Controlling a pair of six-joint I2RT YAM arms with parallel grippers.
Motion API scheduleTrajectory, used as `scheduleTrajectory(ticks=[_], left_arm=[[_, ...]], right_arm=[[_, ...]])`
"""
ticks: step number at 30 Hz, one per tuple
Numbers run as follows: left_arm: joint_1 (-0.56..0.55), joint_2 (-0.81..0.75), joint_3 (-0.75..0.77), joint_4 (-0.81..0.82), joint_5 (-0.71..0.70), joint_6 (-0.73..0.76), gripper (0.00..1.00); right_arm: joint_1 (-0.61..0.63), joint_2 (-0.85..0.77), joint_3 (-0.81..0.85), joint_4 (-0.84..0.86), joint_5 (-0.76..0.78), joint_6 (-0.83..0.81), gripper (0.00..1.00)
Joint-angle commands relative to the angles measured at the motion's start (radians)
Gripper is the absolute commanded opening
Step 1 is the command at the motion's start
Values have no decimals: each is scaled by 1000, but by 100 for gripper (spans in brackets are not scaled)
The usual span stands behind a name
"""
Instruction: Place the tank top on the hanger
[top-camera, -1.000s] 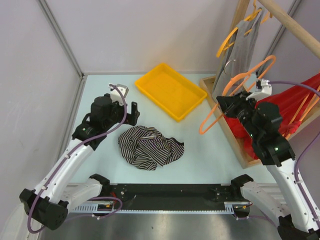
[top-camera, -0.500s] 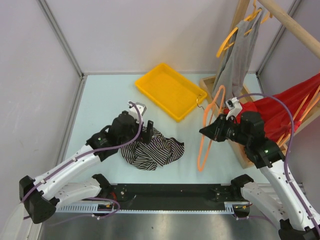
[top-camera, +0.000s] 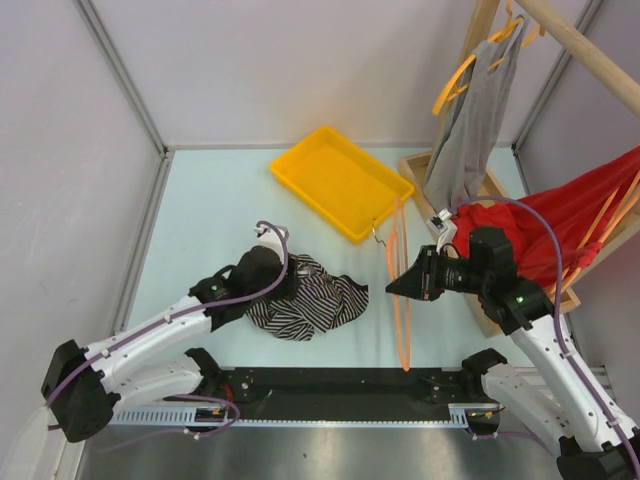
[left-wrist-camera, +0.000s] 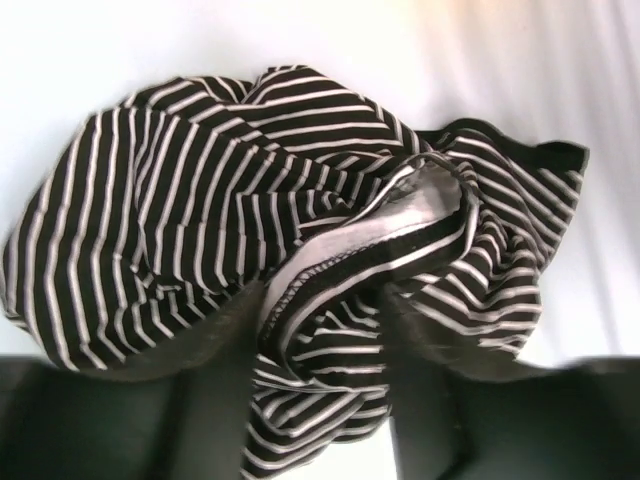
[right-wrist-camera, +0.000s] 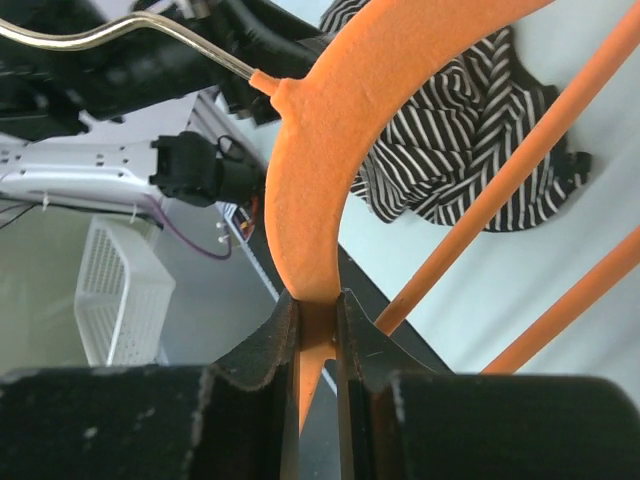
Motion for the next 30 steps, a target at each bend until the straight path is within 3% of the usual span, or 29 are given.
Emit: scheduleTrajectory(ticks=[1,2,3,4,8,11,15,19,22,24,25,27,28,30], left_arm=[[-7,29,-25,97,-20,-13,37],[-4,34,-23,105,-24,-8,26],[-3,35,-11,114,-29,2,6],[-1,35,0,119,-30,10,0],[31,54,148,123,12,82,0],[42,112,354,102,48,163,0],[48,218,710,62,198,249,0],[57,259,917,13,243,294,0],[176,175,897,23,296,268,0],[262,100,763,66,283,228,0],[362,68,706,79,254,211,0],[456,-23,555,62,165,173,0],[525,-50,508,25,55,168,0],[582,-112,390,-15,-38,165,0]], right_arm=[[5,-4,9,86,-112,-6,10],[5,1,11,92,-113,-4,10],[7,4,12,90,-113,-3,10],[5,8,12,93,-112,-4,10],[5,16,38,84,-81,-16,10],[3,24,78,58,-69,-35,10],[3,19,139,34,-44,-56,10],[-3,7,170,27,-7,-53,10],[-4,8,184,24,-9,-53,10],[-7,8,187,23,-7,-53,10],[-7,10,185,23,-9,-53,10],[-9,14,184,21,-14,-58,10],[-9,16,182,23,-15,-56,10],[-10,17,178,21,-15,-64,11]])
